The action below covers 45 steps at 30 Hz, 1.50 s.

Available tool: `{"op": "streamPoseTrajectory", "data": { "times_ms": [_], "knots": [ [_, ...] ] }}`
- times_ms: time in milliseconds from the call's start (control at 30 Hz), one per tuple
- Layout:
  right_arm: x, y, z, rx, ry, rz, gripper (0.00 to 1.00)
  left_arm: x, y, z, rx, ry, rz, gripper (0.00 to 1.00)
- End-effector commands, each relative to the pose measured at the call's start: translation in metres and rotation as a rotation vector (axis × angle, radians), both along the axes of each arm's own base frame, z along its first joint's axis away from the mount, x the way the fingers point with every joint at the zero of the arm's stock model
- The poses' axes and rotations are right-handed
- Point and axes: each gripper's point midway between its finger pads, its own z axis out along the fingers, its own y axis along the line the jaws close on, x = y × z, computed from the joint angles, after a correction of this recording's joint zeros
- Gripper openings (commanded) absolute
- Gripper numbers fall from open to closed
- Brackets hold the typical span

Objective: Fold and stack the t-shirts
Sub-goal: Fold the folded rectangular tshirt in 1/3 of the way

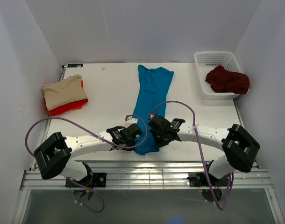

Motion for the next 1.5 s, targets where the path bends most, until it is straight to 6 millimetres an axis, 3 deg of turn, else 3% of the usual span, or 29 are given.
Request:
{"op": "streamPoseTrajectory", "data": {
  "times_ms": [0, 200, 400, 600, 833, 1000, 1067, 1100, 1167, 1300, 1467],
  "knots": [
    [0.020, 0.011, 0.012, -0.016, -0.078, -0.007, 0.08, 0.029, -0.032, 0.021, -0.070, -0.098, -0.019, 0.03],
    [0.047, 0.018, 0.019, -0.044, -0.155, -0.033, 0.08, 0.053, -0.055, 0.040, -0.107, -0.175, -0.012, 0.04],
    [0.072, 0.013, 0.022, -0.080, -0.212, -0.068, 0.08, 0.076, -0.050, 0.057, -0.098, -0.254, 0.034, 0.04],
    [0.103, 0.006, 0.026, -0.113, -0.279, -0.090, 0.08, 0.112, -0.051, 0.068, -0.165, -0.330, 0.067, 0.04],
    [0.152, -0.006, 0.032, -0.118, -0.354, -0.156, 0.08, 0.158, -0.057, 0.064, -0.211, -0.388, 0.067, 0.05],
    [0.188, -0.003, 0.037, -0.115, -0.396, -0.164, 0.08, 0.187, -0.076, 0.073, -0.237, -0.427, 0.028, 0.05],
    [0.205, -0.002, 0.045, -0.113, -0.421, -0.164, 0.08, 0.196, -0.078, 0.064, -0.214, -0.418, 0.010, 0.05],
    [0.211, -0.002, 0.042, -0.121, -0.421, -0.165, 0.08, 0.205, -0.083, 0.072, -0.225, -0.431, 0.013, 0.05],
    [0.224, -0.006, 0.045, -0.131, -0.432, -0.170, 0.08, 0.215, -0.082, 0.063, -0.215, -0.416, 0.013, 0.05],
    [0.249, -0.009, 0.049, -0.132, -0.450, -0.190, 0.08, 0.238, -0.082, 0.065, -0.221, -0.424, 0.029, 0.05],
    [0.280, -0.023, 0.053, -0.145, -0.469, -0.217, 0.08, 0.269, -0.076, 0.079, -0.227, -0.457, 0.061, 0.05]
  ]
}}
